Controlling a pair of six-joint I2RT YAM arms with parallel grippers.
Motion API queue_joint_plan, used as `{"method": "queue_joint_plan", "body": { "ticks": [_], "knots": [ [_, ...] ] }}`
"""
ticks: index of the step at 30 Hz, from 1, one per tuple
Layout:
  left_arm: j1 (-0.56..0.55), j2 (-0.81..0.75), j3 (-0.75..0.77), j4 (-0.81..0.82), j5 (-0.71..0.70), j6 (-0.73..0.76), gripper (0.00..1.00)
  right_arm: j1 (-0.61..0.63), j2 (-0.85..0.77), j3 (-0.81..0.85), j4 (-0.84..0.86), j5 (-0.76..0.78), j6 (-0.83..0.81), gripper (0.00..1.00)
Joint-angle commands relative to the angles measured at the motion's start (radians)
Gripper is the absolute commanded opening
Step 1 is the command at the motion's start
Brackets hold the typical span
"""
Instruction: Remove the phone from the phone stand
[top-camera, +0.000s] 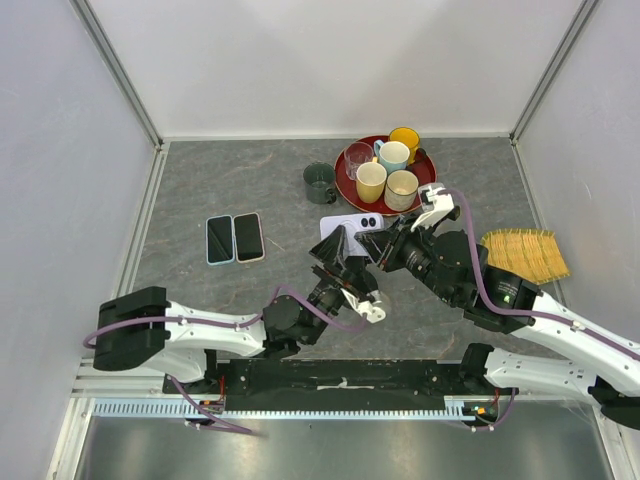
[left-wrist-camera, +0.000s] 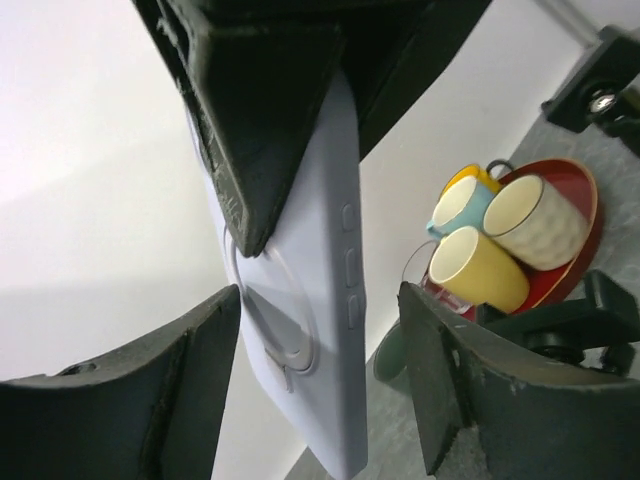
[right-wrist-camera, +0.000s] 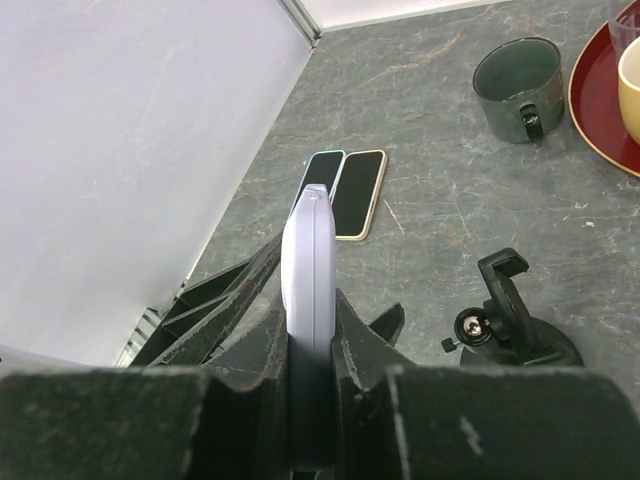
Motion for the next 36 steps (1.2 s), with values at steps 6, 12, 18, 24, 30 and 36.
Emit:
{"method": "queue_joint_plan", "body": {
  "ticks": [6,12,18,24,30,36],
  "knots": [
    [-0.004,0.061,0.049,0.322,-0.110,0.174,0.42,0.001,-0.021,-0.008,0.130,-0.014,0.082,0.00],
    [-0.004,0.066,0.042,0.354,-0.133,0.181,0.15,0.001,-0.044,-0.040,0.145,0.018,0.112,0.18],
    [-0.004,0.031,0.017,0.321,-0.189,0.112,0.02,-0.001,-0.090,-0.054,0.147,0.093,0.092,0.54],
    [0.021,-0.112,-0.015,-0.005,-0.232,-0.187,0.02,0.001,-0.146,-0.048,0.126,0.153,0.008,0.79],
    [0.243,-0.415,0.031,-0.782,0.012,-0.908,0.02,-0.001,-0.223,-0.042,0.066,0.271,-0.084,0.92],
    [0.528,-0.508,0.051,-1.041,0.225,-1.304,0.02,0.001,-0.289,-0.059,0.027,0.380,-0.162,0.97]
  ]
}}
